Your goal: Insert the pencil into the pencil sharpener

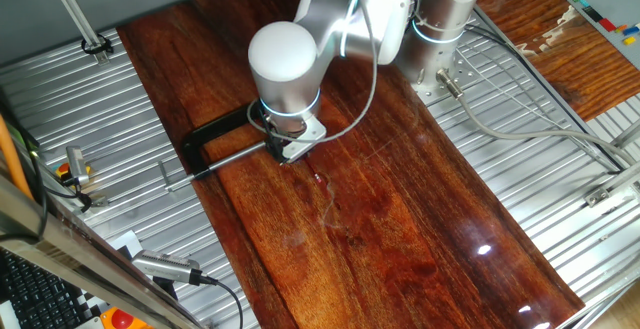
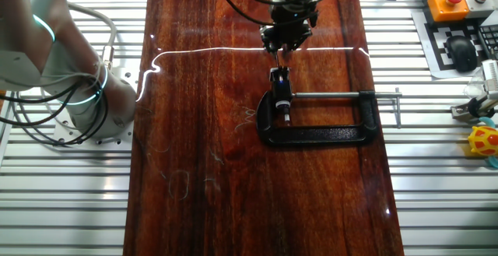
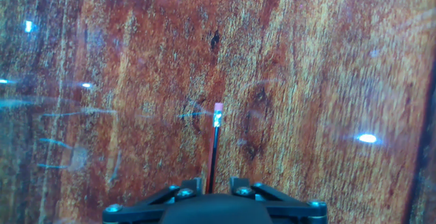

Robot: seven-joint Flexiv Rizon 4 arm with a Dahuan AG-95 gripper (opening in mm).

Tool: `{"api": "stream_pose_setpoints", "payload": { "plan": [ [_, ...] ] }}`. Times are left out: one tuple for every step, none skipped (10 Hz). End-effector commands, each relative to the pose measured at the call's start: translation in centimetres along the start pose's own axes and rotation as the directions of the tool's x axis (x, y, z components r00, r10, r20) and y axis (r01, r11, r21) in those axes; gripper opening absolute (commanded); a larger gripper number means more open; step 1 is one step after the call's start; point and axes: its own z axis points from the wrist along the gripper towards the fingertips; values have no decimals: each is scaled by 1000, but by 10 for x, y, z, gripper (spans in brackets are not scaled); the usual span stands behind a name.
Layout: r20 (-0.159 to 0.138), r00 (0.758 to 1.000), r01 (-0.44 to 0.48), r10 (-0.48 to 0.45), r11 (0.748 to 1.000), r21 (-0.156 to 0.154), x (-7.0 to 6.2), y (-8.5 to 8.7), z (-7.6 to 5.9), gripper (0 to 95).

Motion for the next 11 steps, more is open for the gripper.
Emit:
{"api": "stream_pose_setpoints", "payload": {
  "plan": [
    [7, 1000, -2, 2, 1000, -2, -1, 3, -4, 570],
    [13, 1000, -6, 6, 1000, -5, -3, 4, -9, 570],
    [21, 1000, -9, 9, 1000, -12, -5, 5, -15, 570],
    [32, 999, -18, 19, 1000, -26, -8, 6, -21, 570],
    [47, 998, -29, 31, 999, -35, -13, 7, -31, 570],
    [55, 997, -43, 45, 998, -42, -18, 6, -43, 570],
    [71, 995, -61, 65, 997, -57, -23, 5, -56, 380],
    [71, 991, -109, 114, 992, -65, -30, 5, -67, 0],
    [71, 983, -167, 171, 984, -68, -48, 4, -77, 0],
    [79, 976, -199, 205, 977, -69, -57, 3, -80, 0],
    [90, 965, -241, 247, 968, -72, -57, 3, -80, 0]
  ]
}}
